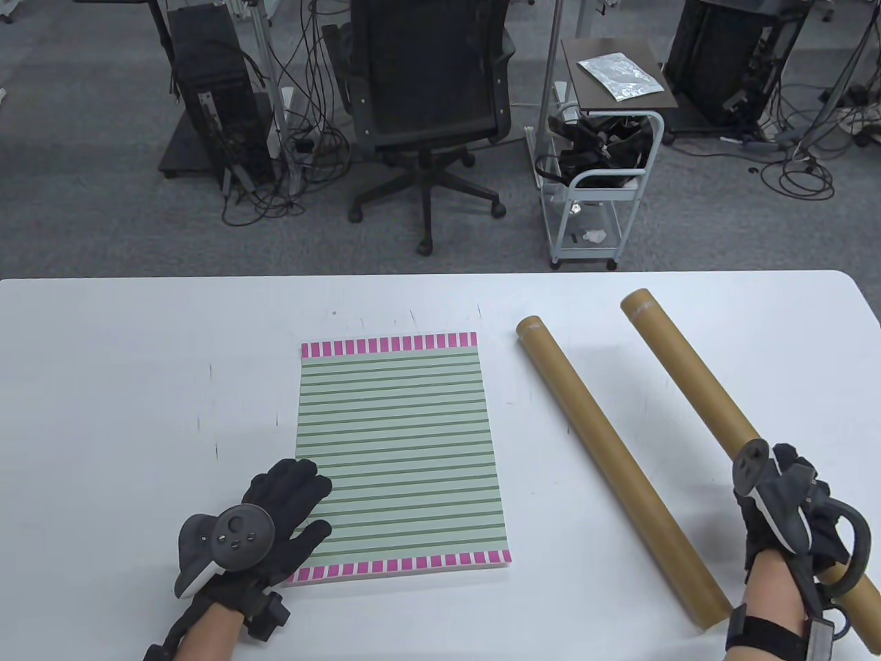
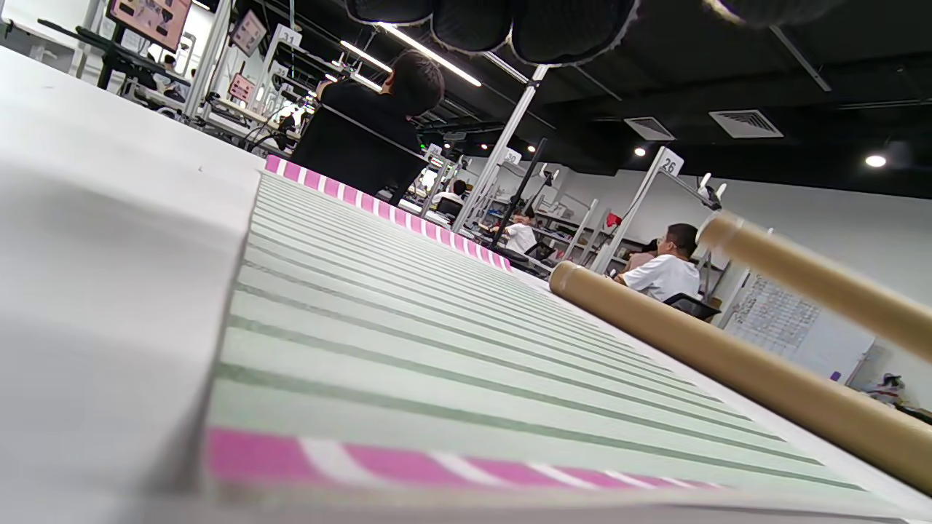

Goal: Roll up mouse pads and store in mailing tubes

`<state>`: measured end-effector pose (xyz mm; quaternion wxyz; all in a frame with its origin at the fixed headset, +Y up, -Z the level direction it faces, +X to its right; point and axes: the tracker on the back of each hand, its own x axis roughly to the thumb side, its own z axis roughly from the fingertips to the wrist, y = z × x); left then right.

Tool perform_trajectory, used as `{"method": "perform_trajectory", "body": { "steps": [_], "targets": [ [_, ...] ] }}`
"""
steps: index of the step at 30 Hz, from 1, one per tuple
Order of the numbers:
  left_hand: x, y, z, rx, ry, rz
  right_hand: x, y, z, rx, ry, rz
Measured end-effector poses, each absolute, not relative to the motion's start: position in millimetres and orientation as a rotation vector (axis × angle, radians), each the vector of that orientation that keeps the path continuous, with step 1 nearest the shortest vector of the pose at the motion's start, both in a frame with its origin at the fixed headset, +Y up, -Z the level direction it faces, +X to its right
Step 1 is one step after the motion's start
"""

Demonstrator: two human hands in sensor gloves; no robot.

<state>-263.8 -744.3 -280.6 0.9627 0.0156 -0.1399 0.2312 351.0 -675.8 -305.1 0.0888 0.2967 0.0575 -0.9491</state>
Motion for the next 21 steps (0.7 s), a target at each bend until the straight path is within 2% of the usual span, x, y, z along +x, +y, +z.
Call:
{"method": "perform_trajectory", "body": {
  "steps": [4,6,8,13,16,21],
  "targets": [
    [-261.1,-743.8,-280.4,0.033,-0.294,0.473,313.8,-648.8,-289.7,0.701,0.395,-2.856],
    [-263.3,-744.2,-279.0,0.040,-0.288,0.500,286.4,-643.6,-275.9,0.470,0.588,-2.817],
    [-265.9,-743.8,-277.9,0.048,-0.280,0.552,263.3,-643.2,-266.8,0.308,0.666,-2.817],
    [-275.9,-735.2,-278.4,0.108,-0.177,0.825,212.8,-653.1,-247.7,0.126,0.929,-2.826],
    [-279.9,-732.5,-273.8,0.106,-0.201,1.058,196.1,-664.4,-244.4,0.057,0.971,-2.851],
    [-285.7,-723.1,-270.7,0.134,-0.254,1.126,179.0,-677.3,-245.0,-0.032,0.926,-2.820]
  ]
}}
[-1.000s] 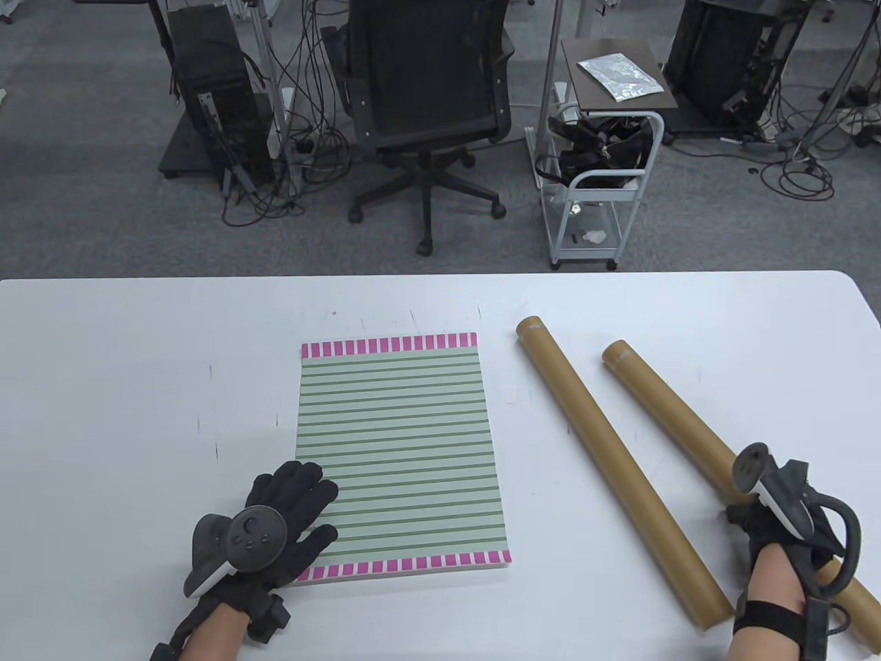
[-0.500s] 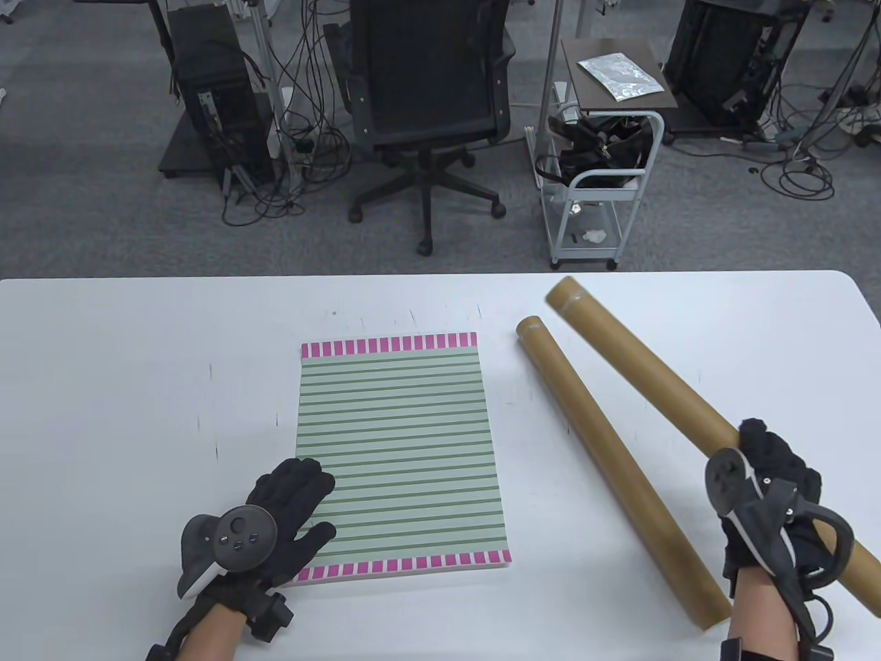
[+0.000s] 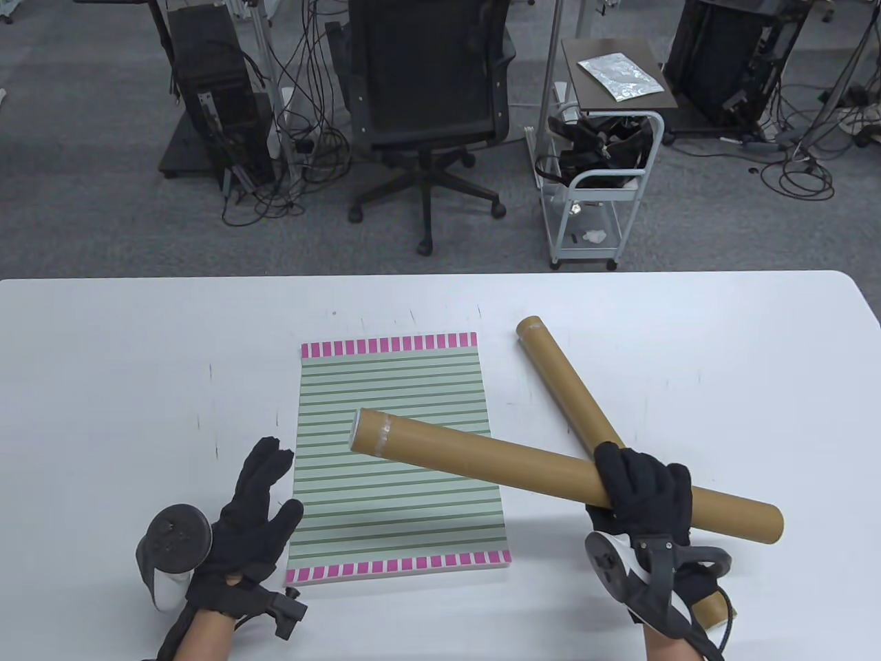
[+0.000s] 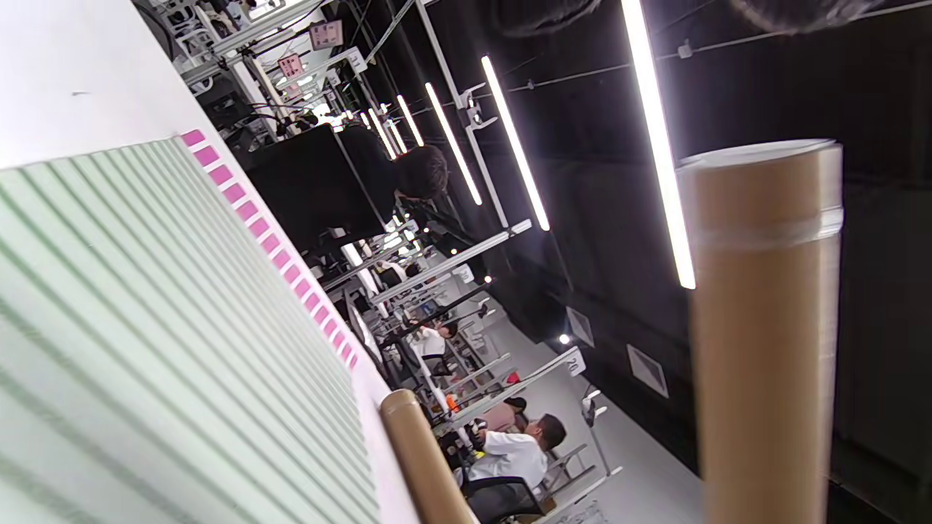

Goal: Roll up mouse pads and store in mailing tubes

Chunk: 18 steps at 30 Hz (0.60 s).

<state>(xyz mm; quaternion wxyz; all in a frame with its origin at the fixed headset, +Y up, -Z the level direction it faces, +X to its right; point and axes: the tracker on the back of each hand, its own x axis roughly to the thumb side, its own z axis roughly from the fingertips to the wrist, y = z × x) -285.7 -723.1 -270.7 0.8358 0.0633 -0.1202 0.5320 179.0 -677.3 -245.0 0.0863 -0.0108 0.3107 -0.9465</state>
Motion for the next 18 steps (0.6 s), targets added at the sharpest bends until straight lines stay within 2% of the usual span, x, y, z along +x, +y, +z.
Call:
{"method": "perform_trajectory", "body": {
  "steps": [7,12,18],
  "targets": [
    [-278.0,-729.0,-271.5,0.044,-0.292,1.176,154.4,-684.8,-235.2,-0.215,0.905,-2.607],
    [-270.9,-732.5,-271.8,0.004,-0.304,1.076,153.9,-681.7,-233.8,-0.198,0.916,-2.675],
    [-264.6,-730.4,-269.6,0.022,-0.301,1.076,155.4,-679.9,-232.5,-0.211,0.922,-2.706]
  ]
}}
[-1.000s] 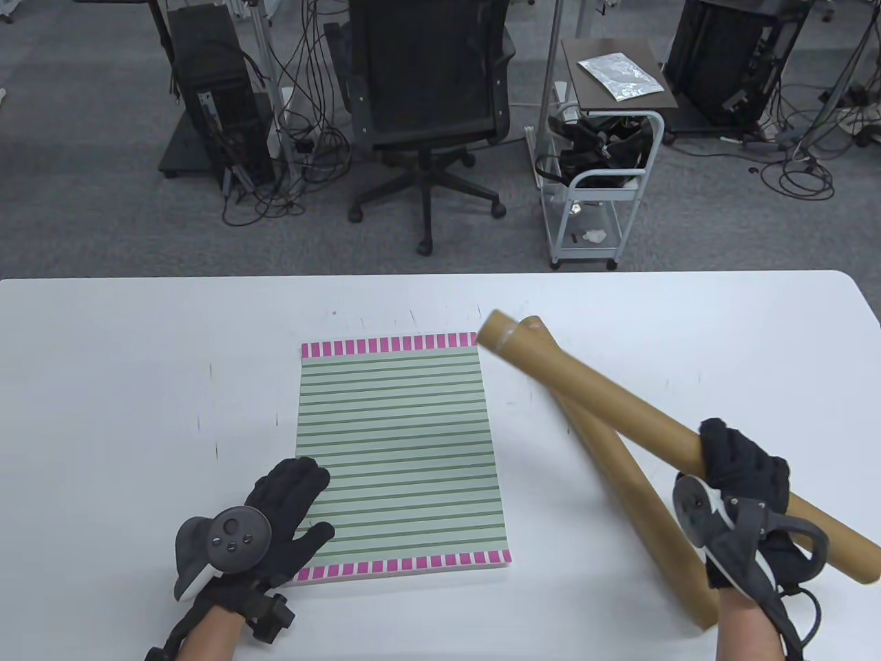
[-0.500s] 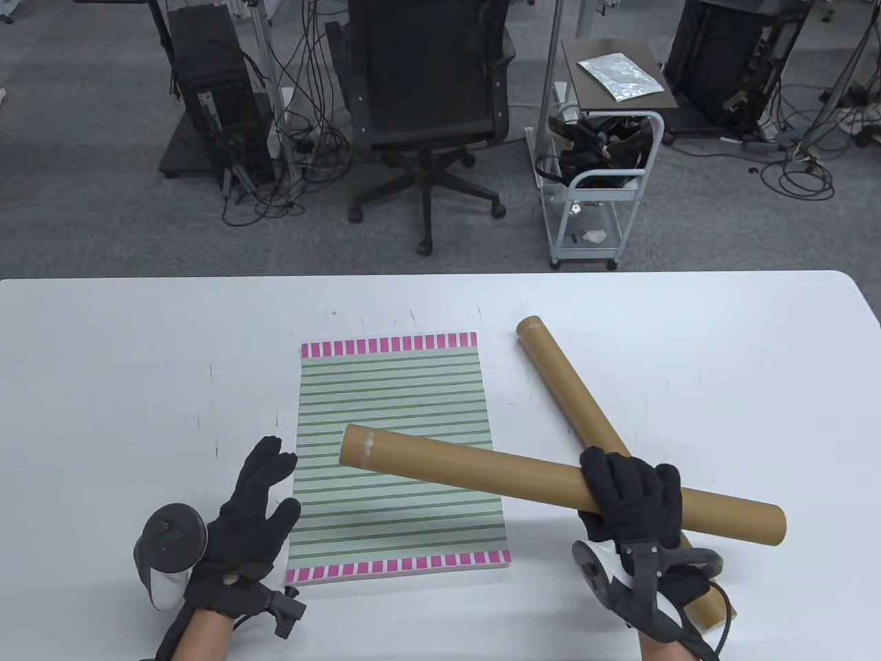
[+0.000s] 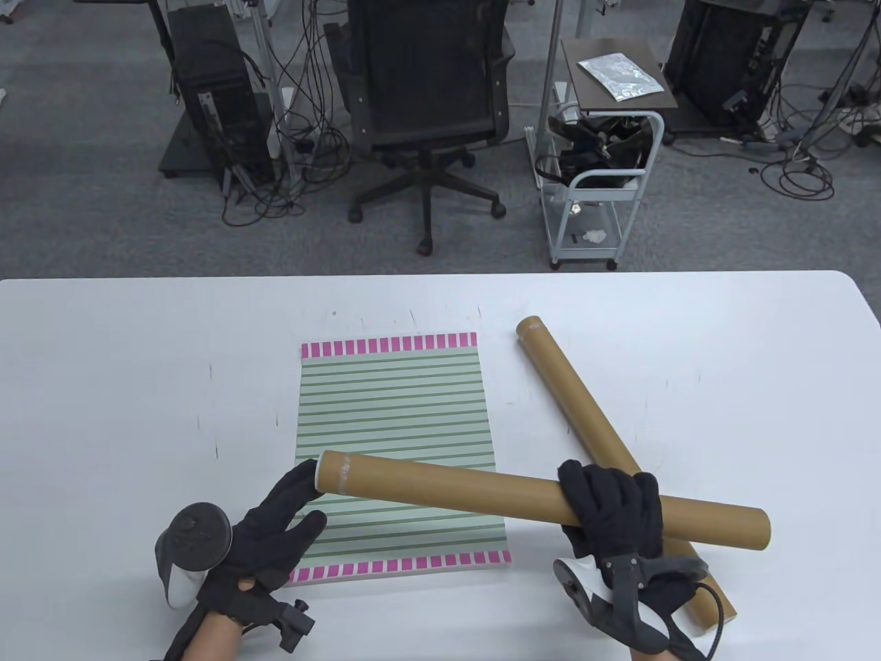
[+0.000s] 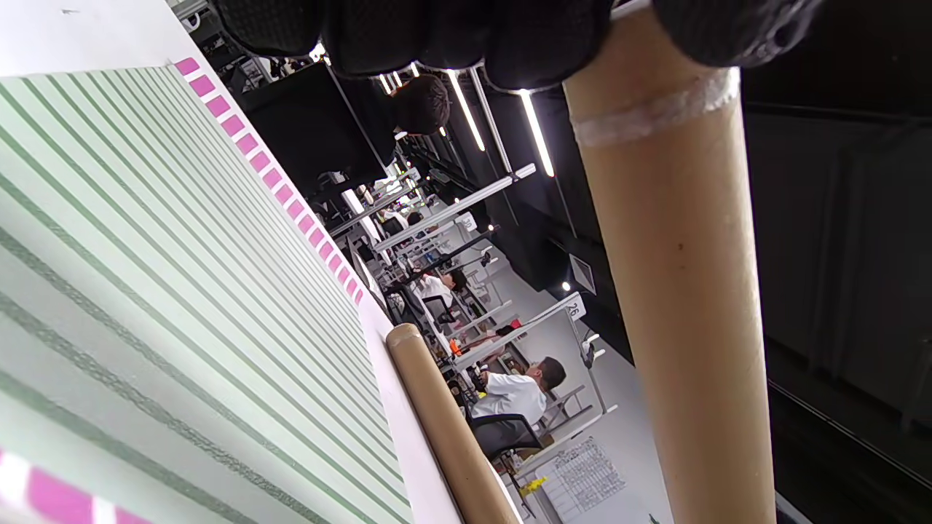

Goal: Roll up mouse pads and store in mailing tubes

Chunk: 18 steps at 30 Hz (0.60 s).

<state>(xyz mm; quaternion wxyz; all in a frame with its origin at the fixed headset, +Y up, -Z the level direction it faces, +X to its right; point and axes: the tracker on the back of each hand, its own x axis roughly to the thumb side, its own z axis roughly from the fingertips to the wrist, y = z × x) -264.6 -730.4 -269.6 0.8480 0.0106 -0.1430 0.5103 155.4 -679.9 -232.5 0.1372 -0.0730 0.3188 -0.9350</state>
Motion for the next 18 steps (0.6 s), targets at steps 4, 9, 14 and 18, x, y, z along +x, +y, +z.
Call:
{"method": "perform_trajectory", "body": {
  "steps": [4,9,14,18],
  "targets": [
    [-265.7,-727.3,-267.3,0.094,-0.203,0.998,157.3,-680.4,-232.5,-0.221,0.922,-2.711],
    [-270.5,-731.6,-269.8,0.071,-0.209,1.021,152.5,-682.8,-231.8,-0.258,0.901,-2.684],
    [-262.6,-733.3,-268.2,0.030,-0.230,1.101,152.5,-685.1,-232.1,-0.262,0.884,-2.687],
    [-257.7,-727.6,-264.0,0.079,-0.222,1.003,151.1,-686.1,-231.7,-0.266,0.873,-2.677]
  ]
}}
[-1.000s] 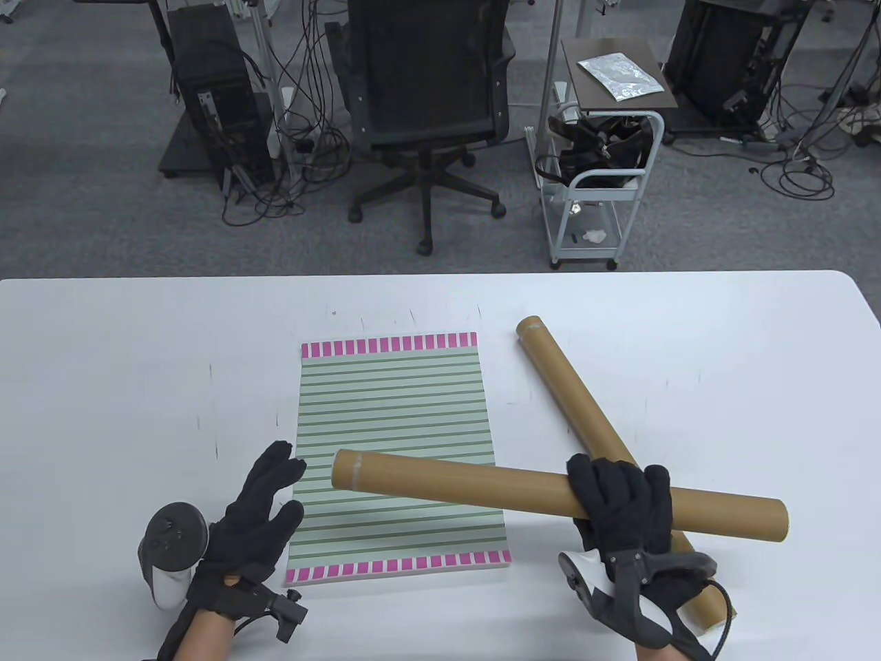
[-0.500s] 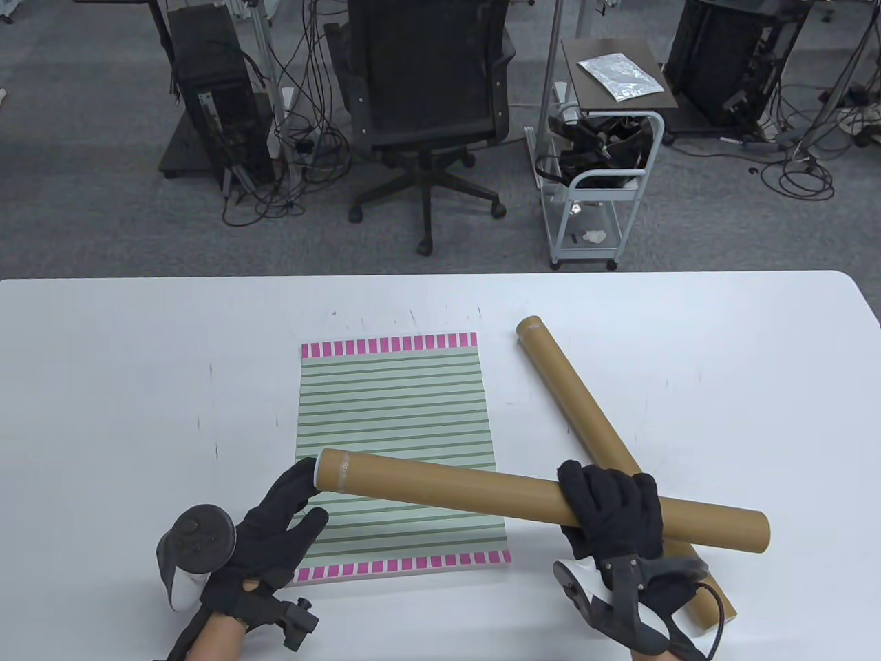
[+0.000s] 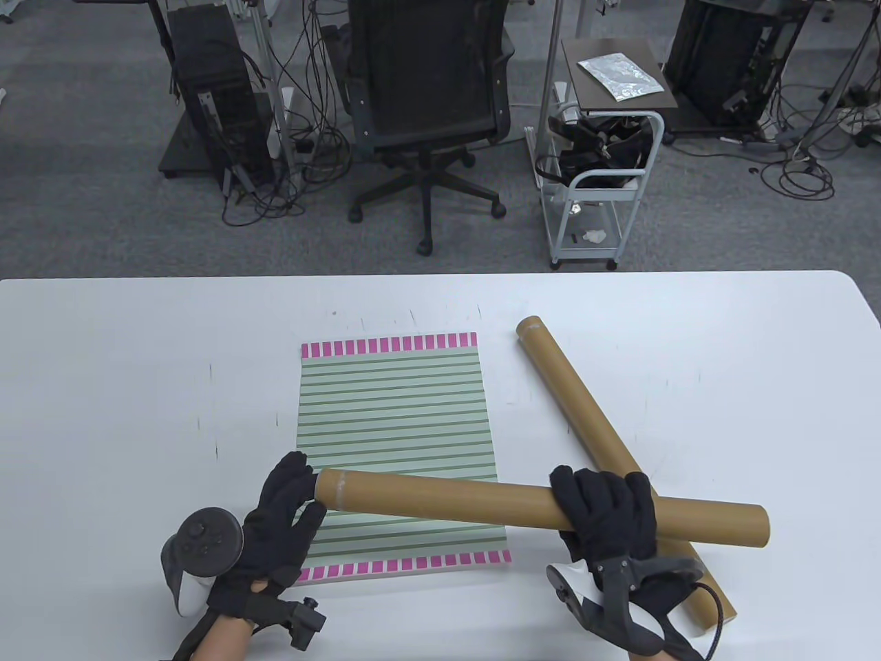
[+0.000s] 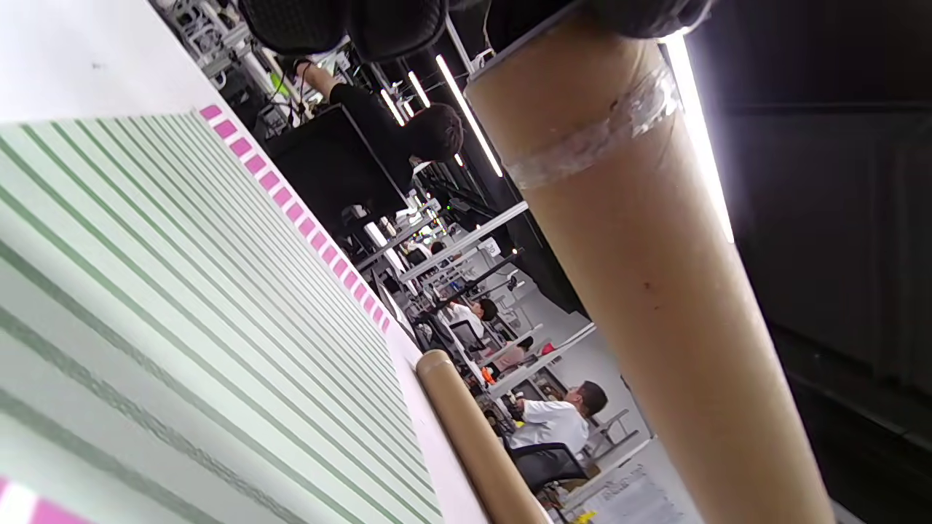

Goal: Roll up mouse pads and store in mailing tubes

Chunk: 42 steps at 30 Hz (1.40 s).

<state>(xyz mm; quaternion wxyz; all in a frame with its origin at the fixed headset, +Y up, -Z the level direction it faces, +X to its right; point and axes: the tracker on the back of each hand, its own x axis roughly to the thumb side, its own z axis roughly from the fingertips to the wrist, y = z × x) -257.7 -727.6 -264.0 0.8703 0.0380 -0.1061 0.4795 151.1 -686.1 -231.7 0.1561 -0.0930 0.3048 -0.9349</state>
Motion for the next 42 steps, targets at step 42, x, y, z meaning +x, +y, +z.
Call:
{"method": "perform_trajectory", "body": {
  "steps": [42],
  "targets": [
    [-319.0,-755.4,-281.8,-0.129,0.172,0.110,159.5,-695.1,-242.3,-0.212,0.749,-2.702]
  ]
}}
